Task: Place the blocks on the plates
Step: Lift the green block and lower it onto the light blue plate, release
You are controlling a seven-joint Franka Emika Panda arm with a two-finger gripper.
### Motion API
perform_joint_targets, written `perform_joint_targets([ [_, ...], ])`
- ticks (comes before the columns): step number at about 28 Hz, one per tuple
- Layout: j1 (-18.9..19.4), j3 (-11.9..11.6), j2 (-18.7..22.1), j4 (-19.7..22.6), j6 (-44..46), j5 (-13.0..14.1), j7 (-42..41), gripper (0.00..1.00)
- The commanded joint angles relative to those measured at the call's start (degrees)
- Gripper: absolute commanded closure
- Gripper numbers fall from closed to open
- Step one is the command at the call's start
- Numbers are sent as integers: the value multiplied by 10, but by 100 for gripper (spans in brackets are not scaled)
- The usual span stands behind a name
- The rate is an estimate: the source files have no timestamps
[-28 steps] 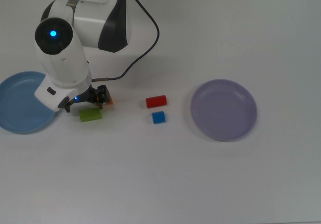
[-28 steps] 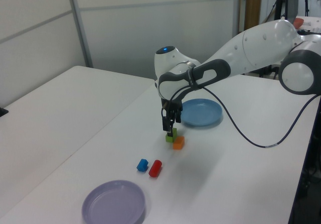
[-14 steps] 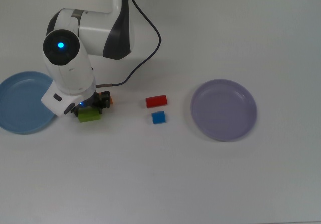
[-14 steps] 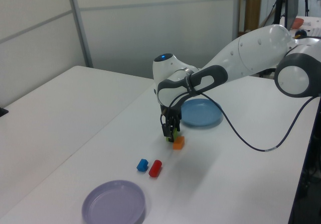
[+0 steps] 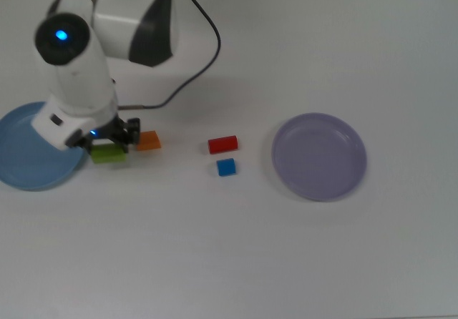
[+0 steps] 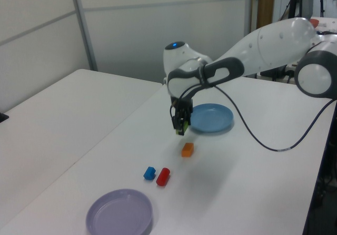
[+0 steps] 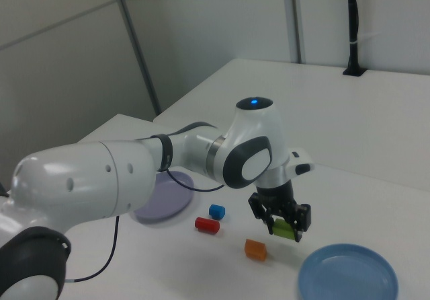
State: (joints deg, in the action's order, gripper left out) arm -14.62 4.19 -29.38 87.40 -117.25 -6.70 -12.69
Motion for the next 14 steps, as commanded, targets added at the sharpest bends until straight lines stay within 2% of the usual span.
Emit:
perform_joint_targets([
  [1, -34, -1, 37, 14, 30, 4, -22, 84],
  [6, -81, -1, 28, 13, 26, 5, -68, 83],
  [8, -99, -1, 9, 13, 20, 1, -73, 82],
  [14, -111, -2, -23, -6, -2, -2, -73, 82],
])
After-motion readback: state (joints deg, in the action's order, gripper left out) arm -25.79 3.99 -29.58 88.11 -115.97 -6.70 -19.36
